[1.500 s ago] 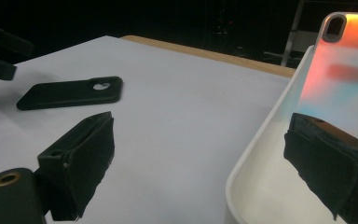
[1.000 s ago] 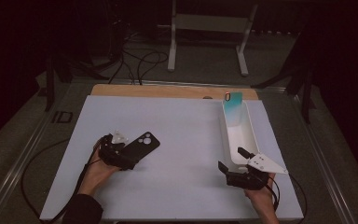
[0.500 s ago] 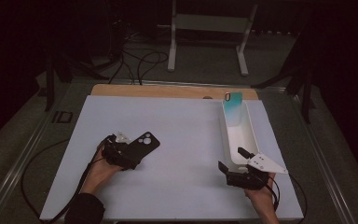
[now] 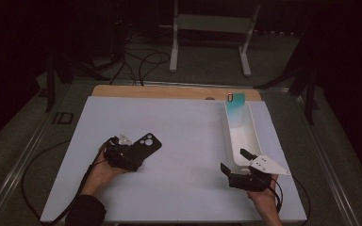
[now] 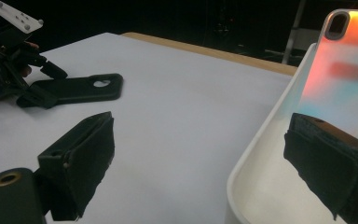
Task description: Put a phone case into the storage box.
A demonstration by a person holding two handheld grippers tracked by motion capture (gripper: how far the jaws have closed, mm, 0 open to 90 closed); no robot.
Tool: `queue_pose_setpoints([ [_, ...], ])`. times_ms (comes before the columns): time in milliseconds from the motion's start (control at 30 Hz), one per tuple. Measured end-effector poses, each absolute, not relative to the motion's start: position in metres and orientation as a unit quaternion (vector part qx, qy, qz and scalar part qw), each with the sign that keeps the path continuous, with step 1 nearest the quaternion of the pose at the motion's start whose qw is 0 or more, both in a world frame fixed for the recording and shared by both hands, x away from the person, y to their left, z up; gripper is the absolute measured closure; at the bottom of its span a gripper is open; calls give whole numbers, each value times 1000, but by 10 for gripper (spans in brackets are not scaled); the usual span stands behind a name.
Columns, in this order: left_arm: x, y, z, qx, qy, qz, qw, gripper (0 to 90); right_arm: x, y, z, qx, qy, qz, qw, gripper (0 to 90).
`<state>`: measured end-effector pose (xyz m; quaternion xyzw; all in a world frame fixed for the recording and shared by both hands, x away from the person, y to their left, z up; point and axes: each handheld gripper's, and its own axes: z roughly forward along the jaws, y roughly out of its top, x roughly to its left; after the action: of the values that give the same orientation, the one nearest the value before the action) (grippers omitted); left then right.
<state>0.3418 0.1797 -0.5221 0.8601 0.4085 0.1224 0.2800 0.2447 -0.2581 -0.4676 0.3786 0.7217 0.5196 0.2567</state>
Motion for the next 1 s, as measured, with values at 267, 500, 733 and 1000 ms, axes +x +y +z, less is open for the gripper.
queue_pose_setpoints([
  [267,341,178,-520,859,417,122,270,106,244,-257,-467,378,722,519,257,85],
  [500,341,175,-517,861,419,121,260,136,244,-256,-467,376,724,518,256,85],
  [733,340,176,-515,855,425,115,275,167,244,-255,-466,376,726,517,254,85],
  [1000,337,176,-508,847,426,111,297,169,245,-253,-464,378,730,515,243,85],
])
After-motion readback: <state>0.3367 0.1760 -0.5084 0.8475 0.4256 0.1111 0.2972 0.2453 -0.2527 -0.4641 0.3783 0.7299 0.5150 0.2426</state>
